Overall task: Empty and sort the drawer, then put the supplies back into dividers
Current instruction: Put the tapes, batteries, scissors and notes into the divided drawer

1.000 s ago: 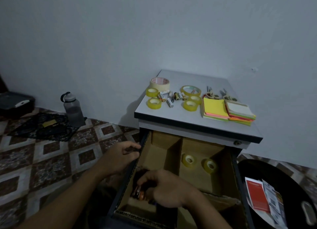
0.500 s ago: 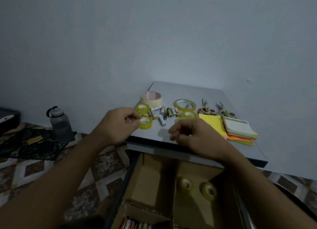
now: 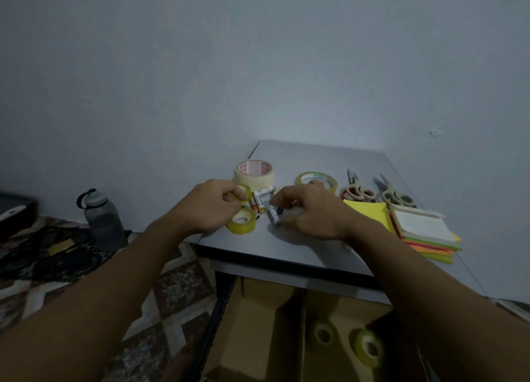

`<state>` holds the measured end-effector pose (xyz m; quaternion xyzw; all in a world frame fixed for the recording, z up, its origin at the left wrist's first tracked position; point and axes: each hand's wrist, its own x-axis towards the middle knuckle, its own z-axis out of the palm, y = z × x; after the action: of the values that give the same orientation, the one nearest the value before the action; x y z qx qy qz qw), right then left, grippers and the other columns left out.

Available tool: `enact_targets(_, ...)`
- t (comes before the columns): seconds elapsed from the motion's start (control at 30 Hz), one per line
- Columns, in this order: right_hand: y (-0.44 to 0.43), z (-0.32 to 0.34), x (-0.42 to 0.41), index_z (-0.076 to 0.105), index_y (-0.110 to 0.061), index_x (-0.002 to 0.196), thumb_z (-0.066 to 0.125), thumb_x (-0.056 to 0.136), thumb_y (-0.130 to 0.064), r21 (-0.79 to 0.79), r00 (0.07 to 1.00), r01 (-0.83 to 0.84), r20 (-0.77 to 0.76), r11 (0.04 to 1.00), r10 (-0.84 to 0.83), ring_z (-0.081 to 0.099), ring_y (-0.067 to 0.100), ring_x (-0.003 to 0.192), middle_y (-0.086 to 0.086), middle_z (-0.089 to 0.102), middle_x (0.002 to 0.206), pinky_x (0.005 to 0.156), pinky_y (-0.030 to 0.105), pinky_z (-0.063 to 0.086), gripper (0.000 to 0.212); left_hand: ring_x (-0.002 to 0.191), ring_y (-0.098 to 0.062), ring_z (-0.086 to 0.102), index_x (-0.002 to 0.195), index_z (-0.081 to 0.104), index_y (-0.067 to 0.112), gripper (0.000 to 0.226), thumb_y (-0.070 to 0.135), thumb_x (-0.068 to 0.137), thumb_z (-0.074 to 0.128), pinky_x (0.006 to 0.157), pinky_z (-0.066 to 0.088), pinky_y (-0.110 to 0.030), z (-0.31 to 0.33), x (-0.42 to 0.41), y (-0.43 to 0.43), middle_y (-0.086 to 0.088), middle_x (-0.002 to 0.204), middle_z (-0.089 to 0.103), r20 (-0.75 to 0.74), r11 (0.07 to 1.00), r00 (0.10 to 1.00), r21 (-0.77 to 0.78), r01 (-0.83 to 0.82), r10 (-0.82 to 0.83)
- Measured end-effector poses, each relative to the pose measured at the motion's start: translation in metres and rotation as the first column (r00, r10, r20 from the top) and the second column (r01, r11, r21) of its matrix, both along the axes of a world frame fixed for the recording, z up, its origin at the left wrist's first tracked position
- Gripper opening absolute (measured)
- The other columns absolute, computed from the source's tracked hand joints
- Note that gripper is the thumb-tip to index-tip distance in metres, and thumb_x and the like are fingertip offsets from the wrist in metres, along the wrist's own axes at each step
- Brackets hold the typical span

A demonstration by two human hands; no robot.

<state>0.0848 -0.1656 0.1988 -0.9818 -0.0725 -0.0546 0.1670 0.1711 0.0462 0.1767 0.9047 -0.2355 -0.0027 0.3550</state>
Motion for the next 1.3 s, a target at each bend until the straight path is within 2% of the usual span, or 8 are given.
enact_targets(0.13, 0.005, -0.004, 0.001, 0.056, -0.046, 0.127, 0.060, 0.080, -0.054, -0.136, 0.999, -0.032, -0.041, 0.990, 0.027, 0.041, 0.025, 0.115, -0.007, 0.058, 0.120, 0.100, 0.049, 0.036, 0.048, 0.088, -0.010, 0.066, 0.106, 0.071, 0.025, 0.019, 0.021, 0.089, 0.065, 0.077, 0.054, -0.026, 0.001, -0.004, -0.004, 0.005, 0.092, 0.070, 0.012, 1.000, 1.000, 0.011, 0.014, -0.014)
enact_targets(0.33, 0.002, -0.005, -0.005, 0.061, -0.046, 0.119, 0.064, 0.082, -0.050, -0.176, 1.000, 0.002, 0.008, 0.984, 0.000, 0.036, 0.025, 0.124, -0.011, 0.057, 0.127, 0.102, 0.050, 0.031, 0.037, 0.089, -0.014, 0.064, 0.097, 0.070, 0.032, 0.014, 0.033, 0.083, 0.072, 0.081, 0.056, -0.036, 0.009, -0.009, -0.014, 0.004, 0.094, 0.067, 0.042, 0.997, 0.999, 0.076, 0.025, -0.028)
enact_targets(0.53, -0.005, -0.006, -0.010, 0.061, -0.046, 0.116, 0.065, 0.083, -0.051, -0.175, 0.999, 0.019, 0.033, 0.984, -0.013, 0.038, 0.019, 0.116, -0.015, 0.060, 0.111, 0.096, 0.045, 0.030, 0.034, 0.079, -0.009, 0.060, 0.101, 0.072, 0.031, 0.022, 0.035, 0.080, 0.074, 0.064, 0.044, -0.025, 0.011, -0.011, -0.025, 0.007, 0.086, 0.064, 0.063, 0.994, 0.997, 0.105, 0.040, -0.047)
enact_targets(0.93, -0.010, 0.000, 0.003, 0.032, -0.038, 0.150, 0.062, 0.084, -0.054, -0.246, 0.994, 0.015, -0.097, 0.969, -0.040, 0.028, 0.034, 0.133, 0.003, 0.045, 0.143, 0.105, 0.057, 0.023, 0.074, 0.091, -0.016, 0.061, 0.133, 0.060, 0.024, 0.060, 0.036, 0.077, 0.077, 0.073, 0.050, -0.028, 0.016, -0.003, -0.040, 0.002, 0.098, 0.063, 0.007, 0.948, 0.994, 0.300, 0.103, -0.110)
enact_targets(1.0, -0.010, 0.002, 0.006, 0.032, -0.037, 0.150, 0.061, 0.085, -0.054, -0.264, 0.992, 0.000, -0.121, 0.965, -0.033, 0.028, 0.035, 0.135, 0.004, 0.044, 0.144, 0.105, 0.058, 0.023, 0.074, 0.087, -0.015, 0.060, 0.125, 0.064, 0.026, 0.051, 0.037, 0.076, 0.076, 0.068, 0.046, -0.027, 0.016, -0.001, -0.042, 0.004, 0.092, 0.062, 0.008, 0.941, 0.993, 0.321, 0.110, -0.119)
enact_targets(1.1, -0.010, 0.001, 0.008, 0.039, -0.036, 0.146, 0.060, 0.083, -0.058, -0.292, 0.991, -0.023, -0.133, 0.956, -0.017, 0.030, 0.035, 0.132, 0.004, 0.047, 0.139, 0.102, 0.057, 0.026, 0.070, 0.071, -0.010, 0.054, 0.081, 0.066, 0.031, 0.011, 0.035, 0.077, 0.075, 0.059, 0.038, -0.025, 0.015, 0.000, -0.044, 0.007, 0.075, 0.057, 0.024, 0.938, 0.993, 0.332, 0.100, -0.115)
enact_targets(1.13, -0.010, 0.000, 0.009, 0.041, -0.035, 0.144, 0.059, 0.080, -0.060, -0.292, 0.991, -0.027, -0.135, 0.956, -0.013, 0.031, 0.035, 0.131, 0.004, 0.047, 0.138, 0.101, 0.057, 0.026, 0.071, 0.067, -0.009, 0.053, 0.071, 0.061, 0.032, 0.015, 0.035, 0.077, 0.075, 0.057, 0.037, -0.025, 0.014, 0.000, -0.045, 0.008, 0.071, 0.055, 0.029, 0.939, 0.992, 0.327, 0.103, -0.119)
enact_targets(1.3, -0.012, 0.001, 0.005, 0.048, -0.036, 0.138, 0.053, 0.070, -0.062, -0.279, 0.992, -0.048, -0.129, 0.959, 0.012, 0.034, 0.031, 0.127, -0.001, 0.050, 0.136, 0.101, 0.058, 0.025, 0.073, 0.070, -0.009, 0.056, 0.077, 0.065, 0.032, 0.011, 0.034, 0.076, 0.076, 0.059, 0.039, -0.024, 0.012, -0.003, -0.042, 0.010, 0.072, 0.058, 0.057, 0.947, 0.988, 0.295, 0.124, -0.147)
